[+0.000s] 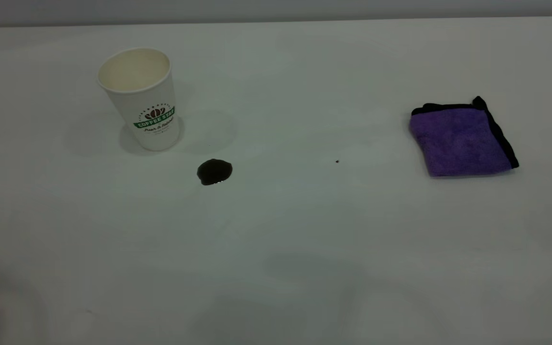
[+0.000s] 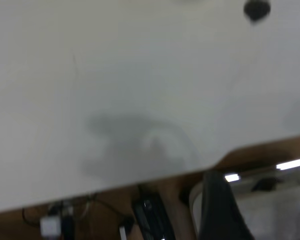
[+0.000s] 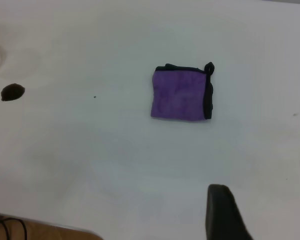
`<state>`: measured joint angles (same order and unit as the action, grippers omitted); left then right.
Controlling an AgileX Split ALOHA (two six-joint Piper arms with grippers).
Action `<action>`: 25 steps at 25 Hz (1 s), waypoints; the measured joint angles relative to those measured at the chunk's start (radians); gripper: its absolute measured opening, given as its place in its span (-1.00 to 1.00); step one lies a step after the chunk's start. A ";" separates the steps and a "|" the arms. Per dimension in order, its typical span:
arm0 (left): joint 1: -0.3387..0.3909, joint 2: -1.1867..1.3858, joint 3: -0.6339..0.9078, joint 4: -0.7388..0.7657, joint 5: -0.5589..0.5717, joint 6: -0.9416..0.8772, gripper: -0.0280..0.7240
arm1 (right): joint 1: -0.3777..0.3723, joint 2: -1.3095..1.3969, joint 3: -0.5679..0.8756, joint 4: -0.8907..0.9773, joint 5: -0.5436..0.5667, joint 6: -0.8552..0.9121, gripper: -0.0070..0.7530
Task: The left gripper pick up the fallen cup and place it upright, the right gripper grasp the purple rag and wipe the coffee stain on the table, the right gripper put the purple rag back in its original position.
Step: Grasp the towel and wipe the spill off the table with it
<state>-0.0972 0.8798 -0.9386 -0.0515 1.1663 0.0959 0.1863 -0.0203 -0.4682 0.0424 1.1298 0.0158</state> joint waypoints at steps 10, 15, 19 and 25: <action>0.000 -0.358 0.367 0.029 -0.029 0.015 0.30 | 0.000 0.000 0.000 0.000 0.000 0.000 0.15; 0.000 -0.497 0.437 0.046 -0.035 0.022 0.30 | 0.000 0.000 0.000 0.000 0.000 0.000 0.15; 0.000 -0.591 0.446 0.046 -0.053 0.022 0.30 | 0.000 0.000 0.000 0.000 0.000 0.000 0.15; 0.000 -0.713 0.449 0.046 -0.054 0.021 0.30 | 0.000 0.000 0.000 0.000 0.000 0.000 0.15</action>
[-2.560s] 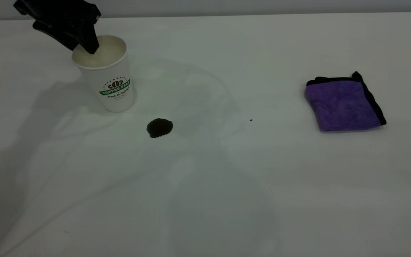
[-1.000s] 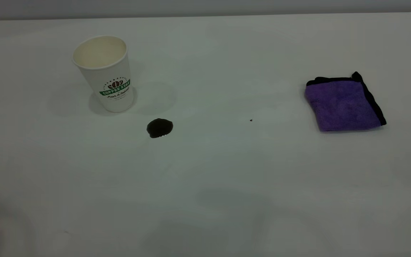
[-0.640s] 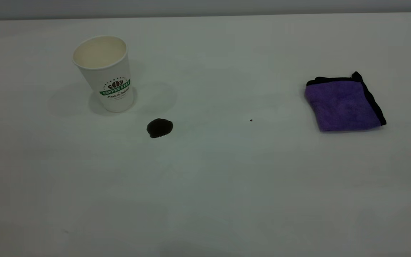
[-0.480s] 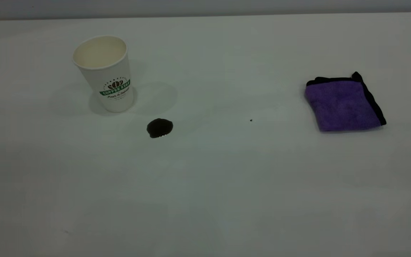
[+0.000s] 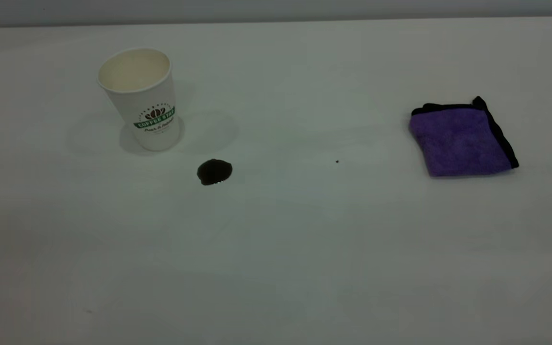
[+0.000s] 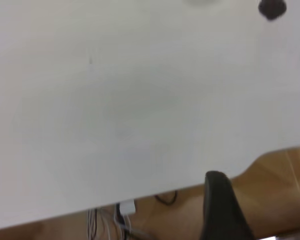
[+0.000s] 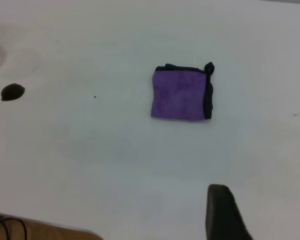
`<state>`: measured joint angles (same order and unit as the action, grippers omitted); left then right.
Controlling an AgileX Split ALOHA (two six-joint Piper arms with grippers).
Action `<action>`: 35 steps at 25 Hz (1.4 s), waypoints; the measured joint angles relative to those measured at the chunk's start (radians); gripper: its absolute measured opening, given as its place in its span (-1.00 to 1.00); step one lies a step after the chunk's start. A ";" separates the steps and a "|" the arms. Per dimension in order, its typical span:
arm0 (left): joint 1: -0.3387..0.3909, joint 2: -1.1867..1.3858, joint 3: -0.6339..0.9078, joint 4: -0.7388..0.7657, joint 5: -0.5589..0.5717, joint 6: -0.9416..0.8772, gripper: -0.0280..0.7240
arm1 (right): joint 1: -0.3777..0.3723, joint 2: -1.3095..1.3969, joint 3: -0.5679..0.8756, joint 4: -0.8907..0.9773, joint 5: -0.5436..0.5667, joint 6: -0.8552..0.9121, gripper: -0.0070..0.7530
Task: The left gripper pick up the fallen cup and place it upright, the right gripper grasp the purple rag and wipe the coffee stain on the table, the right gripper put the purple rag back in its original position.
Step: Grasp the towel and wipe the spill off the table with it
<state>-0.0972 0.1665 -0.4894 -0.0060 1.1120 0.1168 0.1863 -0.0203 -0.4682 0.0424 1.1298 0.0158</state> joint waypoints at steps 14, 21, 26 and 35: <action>0.088 -0.185 0.000 0.000 0.009 -0.001 0.30 | 0.000 0.000 0.000 0.000 0.000 0.000 0.15; 0.115 -0.186 0.000 0.006 0.009 -0.001 0.30 | 0.000 0.000 -0.001 0.024 -0.001 0.000 0.15; 0.111 -0.187 0.000 0.006 0.009 0.000 0.30 | 0.000 0.023 -0.057 0.089 -0.034 -0.035 0.17; 0.111 -0.188 0.000 0.006 0.010 0.000 0.30 | 0.000 0.441 -0.127 0.277 -0.257 -0.328 0.79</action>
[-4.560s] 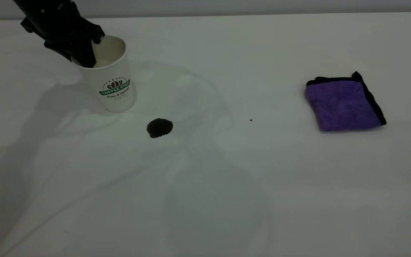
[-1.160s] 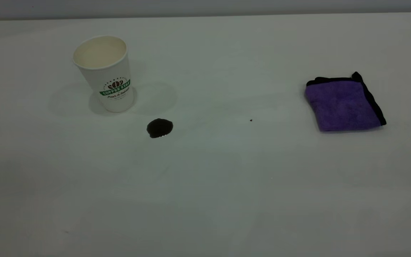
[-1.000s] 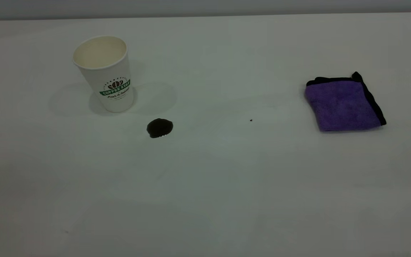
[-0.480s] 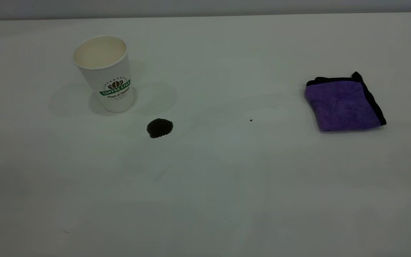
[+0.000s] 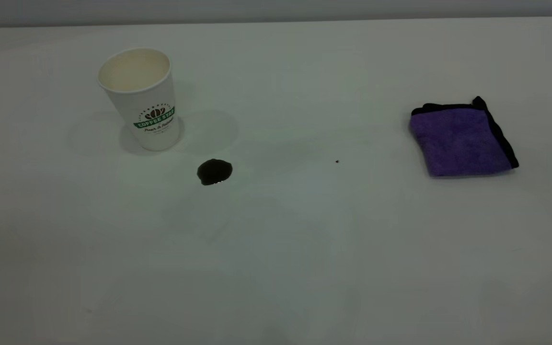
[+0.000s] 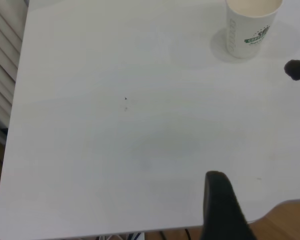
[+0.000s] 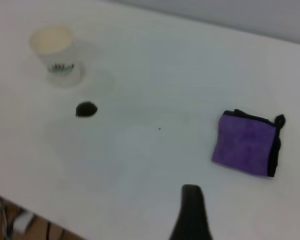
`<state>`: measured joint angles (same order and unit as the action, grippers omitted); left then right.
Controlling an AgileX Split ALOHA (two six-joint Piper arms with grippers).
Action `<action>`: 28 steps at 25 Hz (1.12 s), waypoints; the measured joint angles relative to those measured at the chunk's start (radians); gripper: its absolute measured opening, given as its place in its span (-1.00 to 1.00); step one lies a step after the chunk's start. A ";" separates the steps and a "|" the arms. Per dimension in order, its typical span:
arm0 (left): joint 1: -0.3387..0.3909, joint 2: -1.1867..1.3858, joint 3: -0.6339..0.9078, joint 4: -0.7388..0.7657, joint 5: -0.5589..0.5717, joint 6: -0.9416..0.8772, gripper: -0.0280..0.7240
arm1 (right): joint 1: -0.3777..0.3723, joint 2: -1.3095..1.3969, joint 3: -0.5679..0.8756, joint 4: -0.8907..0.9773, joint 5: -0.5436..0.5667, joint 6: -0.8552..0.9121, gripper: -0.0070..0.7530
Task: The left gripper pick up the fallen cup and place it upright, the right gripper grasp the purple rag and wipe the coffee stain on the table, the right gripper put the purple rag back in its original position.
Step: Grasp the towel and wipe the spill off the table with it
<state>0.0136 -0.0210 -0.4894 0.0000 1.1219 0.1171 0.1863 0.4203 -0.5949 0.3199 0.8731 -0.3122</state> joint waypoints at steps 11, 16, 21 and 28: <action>0.000 0.000 0.000 0.000 0.000 0.000 0.30 | 0.000 0.751 -0.178 0.093 -0.190 -0.186 0.79; 0.000 0.000 0.000 0.000 0.000 0.000 0.30 | 0.000 1.135 -0.297 0.094 -0.216 -0.226 0.73; 0.000 0.000 0.000 0.000 0.000 0.000 0.30 | 0.000 1.508 -0.480 0.051 -0.227 -0.181 0.61; 0.000 0.000 0.000 0.000 0.000 0.000 0.30 | 0.000 1.805 -0.779 -0.278 -0.121 0.112 0.58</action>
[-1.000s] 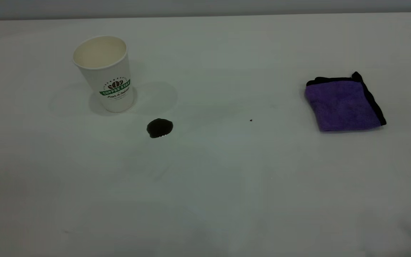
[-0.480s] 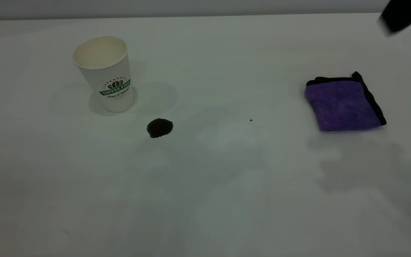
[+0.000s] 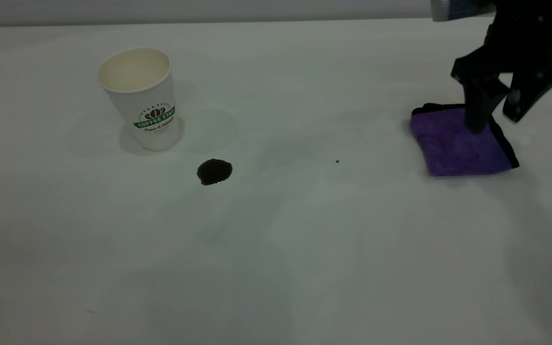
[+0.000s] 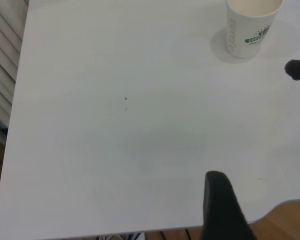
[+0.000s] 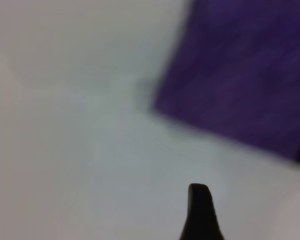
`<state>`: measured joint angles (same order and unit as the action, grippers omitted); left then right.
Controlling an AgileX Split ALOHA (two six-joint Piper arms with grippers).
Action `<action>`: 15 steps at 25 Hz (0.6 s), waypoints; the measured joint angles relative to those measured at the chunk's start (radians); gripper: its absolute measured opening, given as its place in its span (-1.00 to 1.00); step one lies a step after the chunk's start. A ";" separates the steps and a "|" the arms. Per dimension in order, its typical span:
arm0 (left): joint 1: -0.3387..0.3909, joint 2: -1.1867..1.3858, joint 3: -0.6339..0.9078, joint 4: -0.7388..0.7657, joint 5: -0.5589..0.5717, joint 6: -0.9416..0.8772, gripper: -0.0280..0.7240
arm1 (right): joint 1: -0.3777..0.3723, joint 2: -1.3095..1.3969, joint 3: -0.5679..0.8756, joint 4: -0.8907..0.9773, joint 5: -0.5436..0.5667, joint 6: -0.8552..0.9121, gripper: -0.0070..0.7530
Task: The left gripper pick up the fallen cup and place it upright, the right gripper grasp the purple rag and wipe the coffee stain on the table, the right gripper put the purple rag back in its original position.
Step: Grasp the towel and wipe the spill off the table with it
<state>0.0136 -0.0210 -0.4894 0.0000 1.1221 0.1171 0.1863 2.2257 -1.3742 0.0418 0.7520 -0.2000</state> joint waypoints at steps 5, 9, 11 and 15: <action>0.000 0.000 0.000 0.000 0.000 0.000 0.30 | 0.003 0.028 -0.071 -0.035 -0.045 0.024 0.58; 0.000 0.000 0.000 0.000 0.000 0.000 0.30 | 0.003 0.092 -0.072 -0.042 -0.069 0.025 0.57; 0.000 0.000 0.000 0.000 0.000 0.000 0.30 | 0.003 0.122 -0.072 -0.042 -0.092 0.025 0.57; 0.000 0.000 0.000 0.000 0.000 0.001 0.30 | 0.003 0.161 -0.078 -0.024 -0.147 0.025 0.57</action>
<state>0.0136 -0.0210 -0.4894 0.0000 1.1221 0.1180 0.1892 2.3872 -1.4520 0.0178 0.6046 -0.1752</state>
